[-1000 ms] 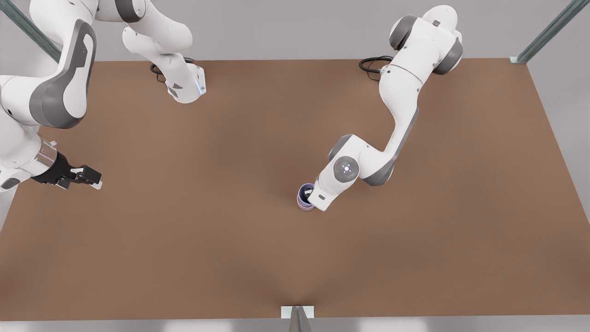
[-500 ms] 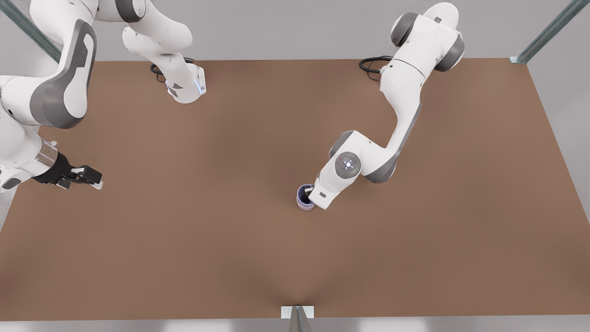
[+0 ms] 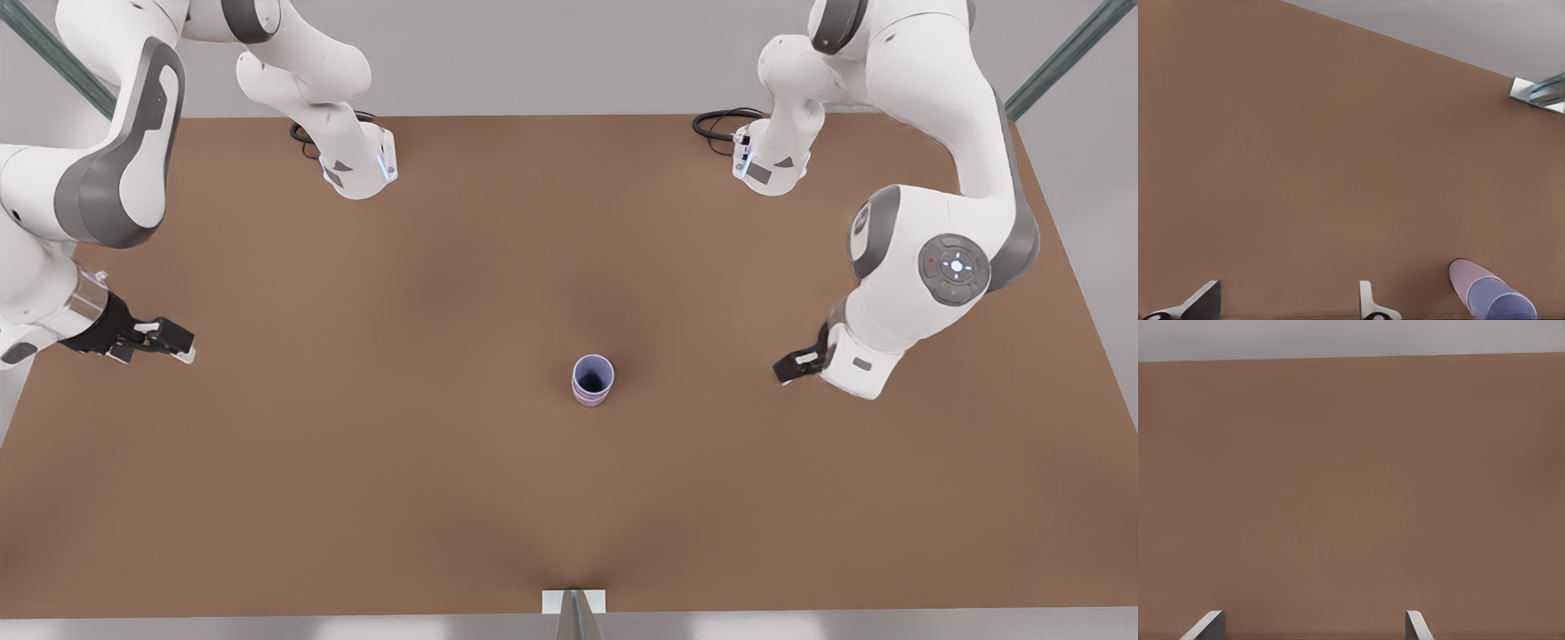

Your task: Stack the cups, with the pink cup at the bottom and the purple cup at the top

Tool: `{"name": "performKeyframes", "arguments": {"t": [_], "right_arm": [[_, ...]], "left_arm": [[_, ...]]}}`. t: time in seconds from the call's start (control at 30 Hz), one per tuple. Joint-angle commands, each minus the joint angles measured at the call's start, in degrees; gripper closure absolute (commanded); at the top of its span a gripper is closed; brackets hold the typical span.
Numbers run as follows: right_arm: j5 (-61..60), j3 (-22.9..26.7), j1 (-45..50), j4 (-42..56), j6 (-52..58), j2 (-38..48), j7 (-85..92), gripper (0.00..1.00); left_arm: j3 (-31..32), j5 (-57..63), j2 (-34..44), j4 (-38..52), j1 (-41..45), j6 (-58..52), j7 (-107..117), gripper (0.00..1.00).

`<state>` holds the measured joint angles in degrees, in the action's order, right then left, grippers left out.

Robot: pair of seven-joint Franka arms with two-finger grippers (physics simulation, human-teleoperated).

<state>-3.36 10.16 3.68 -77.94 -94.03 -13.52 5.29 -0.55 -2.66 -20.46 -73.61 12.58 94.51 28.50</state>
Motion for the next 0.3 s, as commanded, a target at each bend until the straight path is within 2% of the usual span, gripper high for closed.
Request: {"name": "performKeyframes", "arguments": {"t": [0.0,0.1,0.27], "right_arm": [[0.1,0.0,0.0,0.1,0.3,0.2,0.4,0.00],[0.0,0.0,0.1,0.0,0.3,0.2,0.3,0.00],[0.0,0.0,0.0,0.0,0.3,0.2,0.1,0.00]], "left_arm": [[4.4,1.6,1.0,0.7,-4.7,-5.3,-33.5,0.00],[8.9,4.7,3.0,0.5,-8.8,-2.7,-34.7,0.00],[9.3,5.0,6.0,-3.1,-10.3,0.5,-36.8,0.00]]}}
